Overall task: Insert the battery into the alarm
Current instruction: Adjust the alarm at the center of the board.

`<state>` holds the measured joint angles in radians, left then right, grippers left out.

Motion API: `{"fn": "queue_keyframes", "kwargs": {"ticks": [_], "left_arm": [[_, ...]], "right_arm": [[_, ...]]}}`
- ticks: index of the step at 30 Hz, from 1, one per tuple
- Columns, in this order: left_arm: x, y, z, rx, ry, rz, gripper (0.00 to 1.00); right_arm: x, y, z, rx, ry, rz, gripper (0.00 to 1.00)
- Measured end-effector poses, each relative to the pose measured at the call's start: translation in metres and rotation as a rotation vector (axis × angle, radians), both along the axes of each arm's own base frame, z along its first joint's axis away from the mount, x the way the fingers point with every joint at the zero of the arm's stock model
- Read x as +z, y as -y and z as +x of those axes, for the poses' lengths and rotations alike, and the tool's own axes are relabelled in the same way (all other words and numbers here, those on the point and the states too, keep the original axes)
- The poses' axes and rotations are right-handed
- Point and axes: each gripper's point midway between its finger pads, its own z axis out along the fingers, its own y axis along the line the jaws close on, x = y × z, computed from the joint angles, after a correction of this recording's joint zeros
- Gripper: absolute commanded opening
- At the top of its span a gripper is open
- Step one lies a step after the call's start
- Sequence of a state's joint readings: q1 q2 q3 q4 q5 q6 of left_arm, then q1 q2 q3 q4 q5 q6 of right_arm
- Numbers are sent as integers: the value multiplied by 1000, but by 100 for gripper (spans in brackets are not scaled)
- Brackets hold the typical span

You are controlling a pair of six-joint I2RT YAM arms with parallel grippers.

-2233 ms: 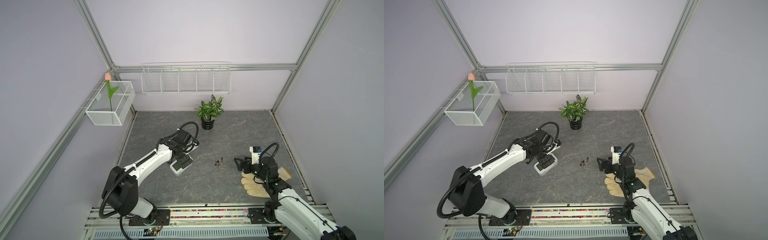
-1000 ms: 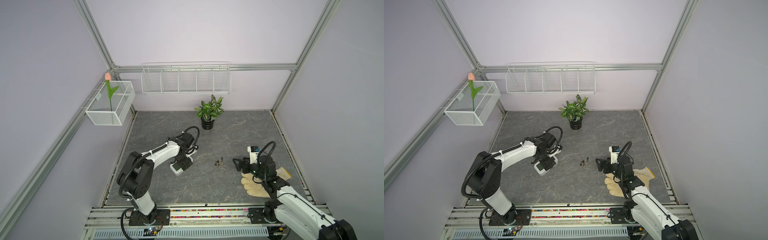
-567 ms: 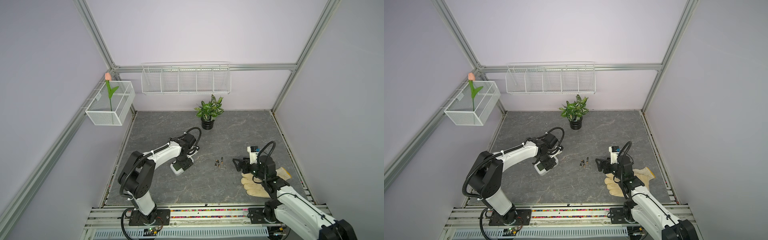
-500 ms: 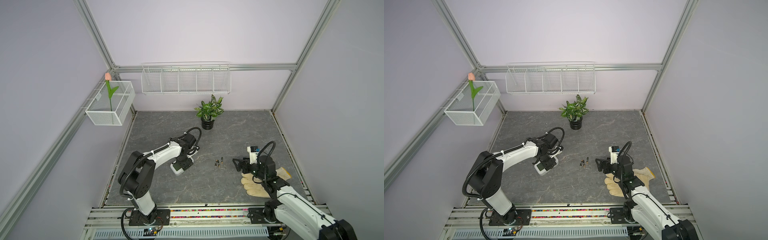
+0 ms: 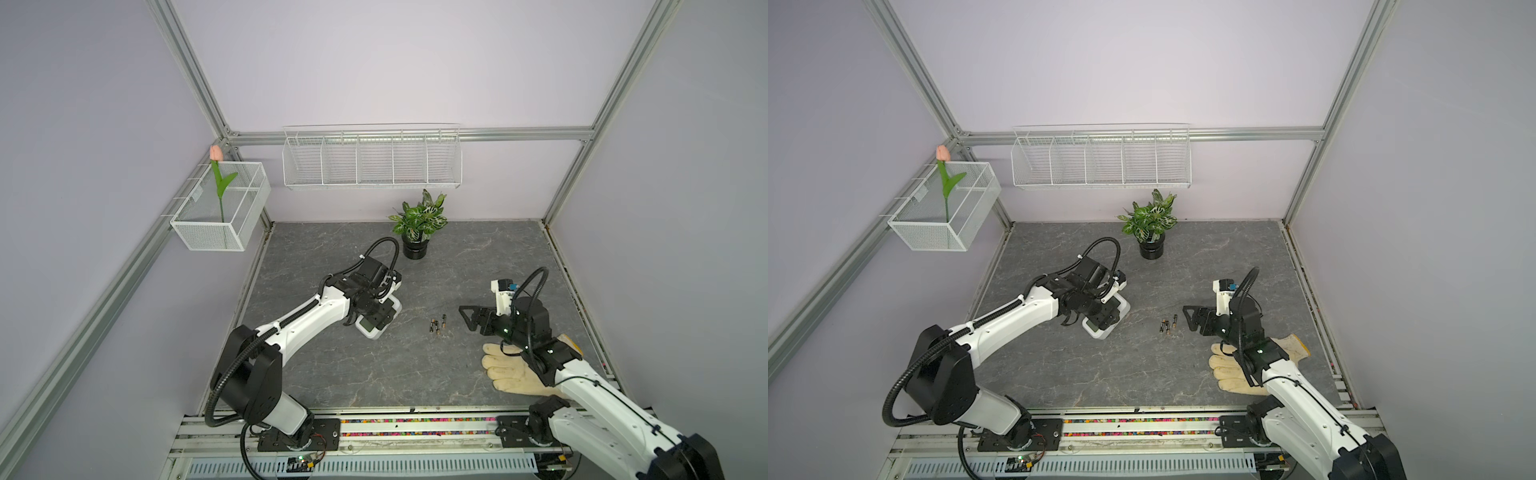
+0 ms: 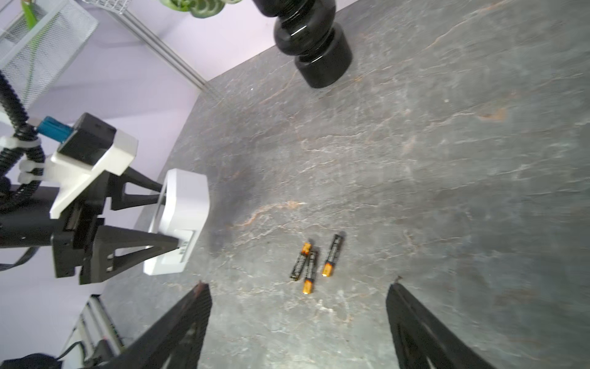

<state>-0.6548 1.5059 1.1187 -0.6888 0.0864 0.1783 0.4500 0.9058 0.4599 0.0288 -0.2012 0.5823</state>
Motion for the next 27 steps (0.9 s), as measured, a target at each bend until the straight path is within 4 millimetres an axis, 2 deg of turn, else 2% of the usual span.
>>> {"fn": "queue_keyframes", "kwargs": {"ticks": [5,9,15,22,24,27], "left_arm": [[21,25,-11,16,24,-182,76],[33,37,-23,13,28,-285,76],[51,45,-31,13,34,-401,75],[50,51,-37,17,5,-461,74],[50,52,-38,18,-1,-471,74],[53,55,-41,8,-6,-489,74]], "right_arm": [[8,-57,-14,110,-96,-29,89],[17,-90,-17,150,-123,-40,90],[20,-102,-13,126,-137,5,96],[33,-120,-10,141,-116,56,100],[34,-122,-8,139,-114,66,100],[36,-124,-6,134,-113,83,94]]}}
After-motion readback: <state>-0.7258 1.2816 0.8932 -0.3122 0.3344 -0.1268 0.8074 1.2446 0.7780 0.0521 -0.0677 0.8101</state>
